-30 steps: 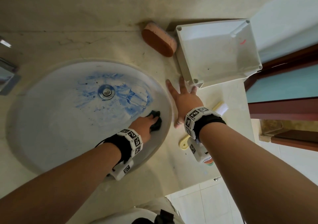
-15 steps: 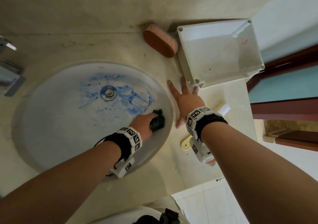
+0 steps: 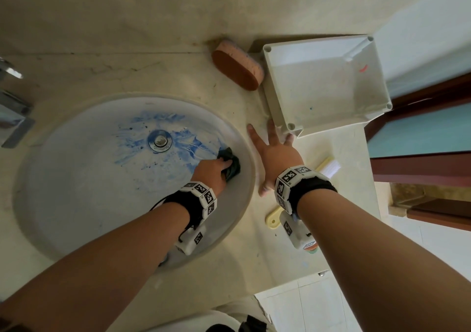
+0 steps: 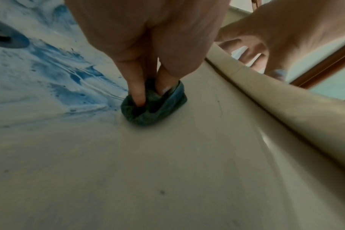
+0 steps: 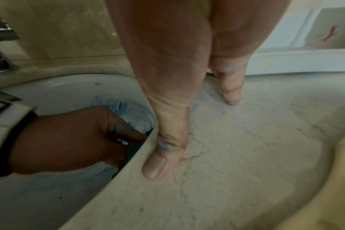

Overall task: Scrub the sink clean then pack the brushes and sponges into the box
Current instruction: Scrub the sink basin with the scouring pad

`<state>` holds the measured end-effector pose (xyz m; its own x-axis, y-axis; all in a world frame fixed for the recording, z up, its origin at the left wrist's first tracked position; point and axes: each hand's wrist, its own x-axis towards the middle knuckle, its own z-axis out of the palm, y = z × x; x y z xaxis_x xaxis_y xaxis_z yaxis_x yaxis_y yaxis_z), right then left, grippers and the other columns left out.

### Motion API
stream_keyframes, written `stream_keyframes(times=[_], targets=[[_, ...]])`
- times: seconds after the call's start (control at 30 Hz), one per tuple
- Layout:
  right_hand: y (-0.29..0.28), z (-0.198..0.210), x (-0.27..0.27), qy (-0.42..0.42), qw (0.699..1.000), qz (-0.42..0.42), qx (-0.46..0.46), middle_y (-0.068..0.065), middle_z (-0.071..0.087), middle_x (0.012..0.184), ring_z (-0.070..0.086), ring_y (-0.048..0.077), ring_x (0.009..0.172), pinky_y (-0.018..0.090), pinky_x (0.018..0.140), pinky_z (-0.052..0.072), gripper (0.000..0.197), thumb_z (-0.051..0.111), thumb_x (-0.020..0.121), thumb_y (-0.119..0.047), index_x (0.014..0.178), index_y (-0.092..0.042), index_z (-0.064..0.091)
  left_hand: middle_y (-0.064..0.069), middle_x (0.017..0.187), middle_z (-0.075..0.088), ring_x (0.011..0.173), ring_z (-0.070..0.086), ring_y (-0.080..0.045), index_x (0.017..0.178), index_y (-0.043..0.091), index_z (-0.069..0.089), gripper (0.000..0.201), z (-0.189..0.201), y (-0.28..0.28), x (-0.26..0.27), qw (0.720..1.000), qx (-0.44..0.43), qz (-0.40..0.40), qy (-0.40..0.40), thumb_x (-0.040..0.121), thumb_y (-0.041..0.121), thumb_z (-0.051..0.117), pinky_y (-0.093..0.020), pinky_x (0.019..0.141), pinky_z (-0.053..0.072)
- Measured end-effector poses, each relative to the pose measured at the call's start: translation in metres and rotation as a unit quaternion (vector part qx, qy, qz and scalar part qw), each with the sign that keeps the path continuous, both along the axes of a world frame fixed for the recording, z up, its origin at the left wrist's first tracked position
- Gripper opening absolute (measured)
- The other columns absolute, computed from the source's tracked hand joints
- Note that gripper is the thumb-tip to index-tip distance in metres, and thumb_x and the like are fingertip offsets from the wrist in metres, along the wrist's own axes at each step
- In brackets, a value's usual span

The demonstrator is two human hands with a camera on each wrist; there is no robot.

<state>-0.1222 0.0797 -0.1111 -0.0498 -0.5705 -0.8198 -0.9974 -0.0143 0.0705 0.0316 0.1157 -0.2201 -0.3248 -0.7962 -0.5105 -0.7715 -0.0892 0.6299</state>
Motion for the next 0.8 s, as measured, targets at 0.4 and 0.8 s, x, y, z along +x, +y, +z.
stream_keyframes(times=[0.4, 0.8], targets=[[0.0, -0.004, -0.001, 0.006, 1.0, 0.007, -0.003, 0.003, -0.032, 0.156, -0.013, 0.054, 0.141, 0.061, 0.1, 0.043, 0.155, 0.094, 0.052, -0.024, 0.144, -0.046, -0.029, -0.016, 0.161, 0.003, 0.147, 0.013, -0.032, 0.155, 0.009, 0.016, 0.066, 0.01, 0.002, -0.01, 0.994, 0.102, -0.049, -0.002, 0.097, 0.021, 0.046, -0.036, 0.12, 0.015], [0.001, -0.003, 0.001, 0.005, 1.0, 0.012, -0.013, 0.002, -0.031, 0.157, -0.013, 0.053, 0.141, 0.061, 0.105, 0.037, 0.154, 0.094, 0.053, -0.025, 0.143, -0.046, -0.029, -0.011, 0.162, 0.0, 0.149, 0.006, -0.028, 0.155, 0.012, 0.012, 0.069, 0.014, 0.015, -0.013, 0.993, 0.113, -0.046, 0.006, 0.098, 0.028, 0.045, -0.034, 0.119, 0.006]])
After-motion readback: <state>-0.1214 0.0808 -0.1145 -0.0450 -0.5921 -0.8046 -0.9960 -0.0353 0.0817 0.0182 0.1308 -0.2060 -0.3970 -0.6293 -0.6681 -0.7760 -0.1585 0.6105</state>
